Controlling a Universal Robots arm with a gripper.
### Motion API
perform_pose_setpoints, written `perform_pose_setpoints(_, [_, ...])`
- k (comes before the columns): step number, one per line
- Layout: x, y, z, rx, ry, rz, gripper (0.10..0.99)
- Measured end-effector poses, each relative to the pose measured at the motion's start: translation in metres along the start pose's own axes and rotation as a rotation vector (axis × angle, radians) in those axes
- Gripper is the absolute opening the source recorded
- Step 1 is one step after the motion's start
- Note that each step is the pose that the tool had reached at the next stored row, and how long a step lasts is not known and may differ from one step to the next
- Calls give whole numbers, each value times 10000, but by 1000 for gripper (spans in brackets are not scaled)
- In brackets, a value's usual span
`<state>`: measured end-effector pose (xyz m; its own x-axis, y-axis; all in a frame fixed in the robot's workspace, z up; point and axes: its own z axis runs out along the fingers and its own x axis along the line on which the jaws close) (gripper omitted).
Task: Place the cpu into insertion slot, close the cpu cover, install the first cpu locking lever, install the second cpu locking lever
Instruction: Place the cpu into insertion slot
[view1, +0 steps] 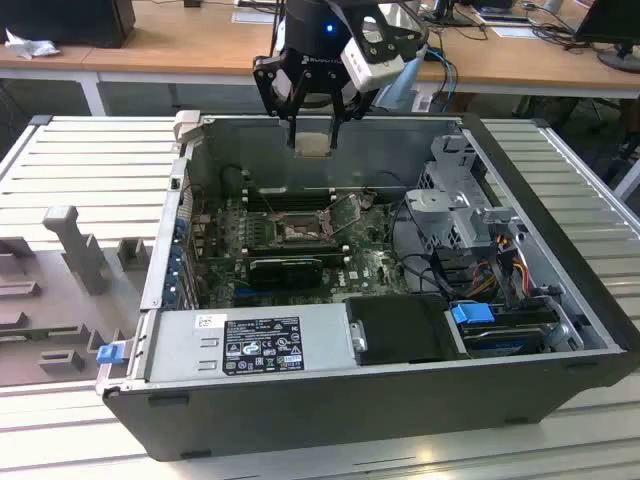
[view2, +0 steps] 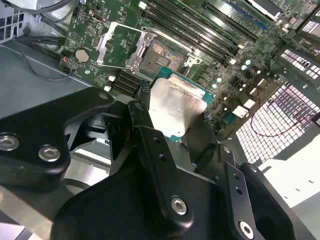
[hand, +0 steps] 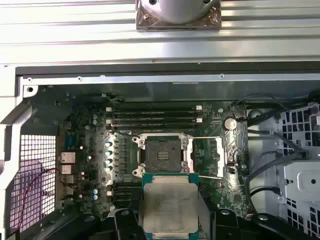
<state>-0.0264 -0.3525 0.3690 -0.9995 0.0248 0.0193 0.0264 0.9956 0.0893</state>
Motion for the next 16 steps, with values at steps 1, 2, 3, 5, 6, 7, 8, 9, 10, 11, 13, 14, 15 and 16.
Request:
perform_pose_setpoints(1, [0,0,0,-1,-7,79,529])
perform_pose_setpoints(2, [0,0,0,-5,-32,357,529])
perform_pose_setpoints(3, [0,0,1,-6,-54,598,529])
perform_pose_setpoints(5, [0,0,4,-9,-77,866,529])
perform_pose_setpoints(6, [-1,-1,12,-11,-81,911,529])
perform_pose_setpoints(7, [0,-3,18,-11,-81,919,529])
perform_pose_setpoints(8, [0,-4,23,-10,-81,921,529])
perform_pose_setpoints(9, [0,-5,26,-9,-81,923,529])
perform_pose_setpoints(10, [-1,-5,27,-11,-85,958,529])
perform_pose_setpoints(11, [-1,-5,27,-12,-89,1010,529])
perform_pose_setpoints(13, [-1,-5,28,-14,-100,1129,529])
perform_pose_setpoints(14, [-1,-5,28,-15,-102,1155,529])
perform_pose_setpoints(15, [-1,-5,28,-16,-105,1185,529])
perform_pose_setpoints(16, [-1,-5,28,-15,-107,1209,529])
